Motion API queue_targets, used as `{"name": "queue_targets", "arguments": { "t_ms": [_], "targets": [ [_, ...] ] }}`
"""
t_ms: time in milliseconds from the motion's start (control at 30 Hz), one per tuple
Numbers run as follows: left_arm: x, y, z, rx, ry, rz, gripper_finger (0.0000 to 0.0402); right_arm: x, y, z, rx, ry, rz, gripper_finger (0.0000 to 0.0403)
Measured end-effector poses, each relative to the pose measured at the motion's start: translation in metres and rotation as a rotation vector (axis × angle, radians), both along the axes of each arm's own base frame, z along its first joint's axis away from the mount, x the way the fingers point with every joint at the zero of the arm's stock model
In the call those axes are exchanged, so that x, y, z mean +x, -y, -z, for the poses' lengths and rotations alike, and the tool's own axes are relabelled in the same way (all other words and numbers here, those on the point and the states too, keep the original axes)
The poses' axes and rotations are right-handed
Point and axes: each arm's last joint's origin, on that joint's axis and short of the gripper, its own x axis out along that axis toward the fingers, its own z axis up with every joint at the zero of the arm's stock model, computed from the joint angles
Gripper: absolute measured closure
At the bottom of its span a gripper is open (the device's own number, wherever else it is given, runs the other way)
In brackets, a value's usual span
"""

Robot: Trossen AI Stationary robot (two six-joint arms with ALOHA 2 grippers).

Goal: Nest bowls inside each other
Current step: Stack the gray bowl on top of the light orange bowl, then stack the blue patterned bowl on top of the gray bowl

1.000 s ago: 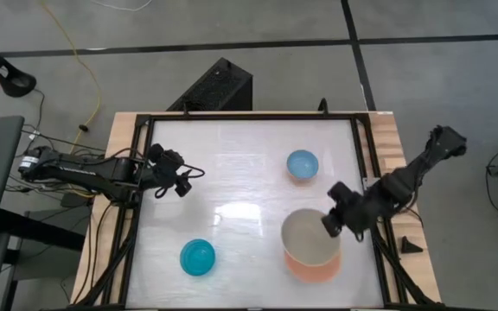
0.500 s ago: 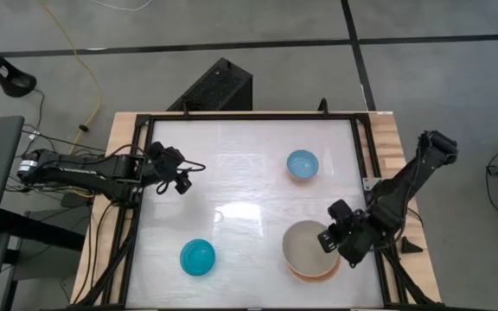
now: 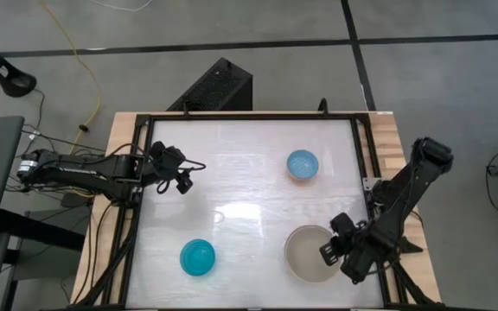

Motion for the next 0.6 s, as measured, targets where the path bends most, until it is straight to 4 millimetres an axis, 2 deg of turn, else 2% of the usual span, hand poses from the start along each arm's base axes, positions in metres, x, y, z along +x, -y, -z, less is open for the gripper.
{"name": "queue_targets", "arguments": {
  "t_ms": [233,467,600],
  "targets": [
    [0.0,0.0,0.0,-0.001,0.0,0.001,0.0146,0.002,0.003,-0.003,0.035,-0.011,0.015,0.0275],
    [0.0,0.0,0.0,-0.002,-0.002,0.001,0.0146,-0.008,0.017,-0.025,0.137,0.002,-0.006,0.0189],
    [0.0,0.0,0.0,-0.001,-0.002,0.002,0.0146,-0.014,0.029,-0.041,0.207,0.057,0.018,0.0161]
  ]
}}
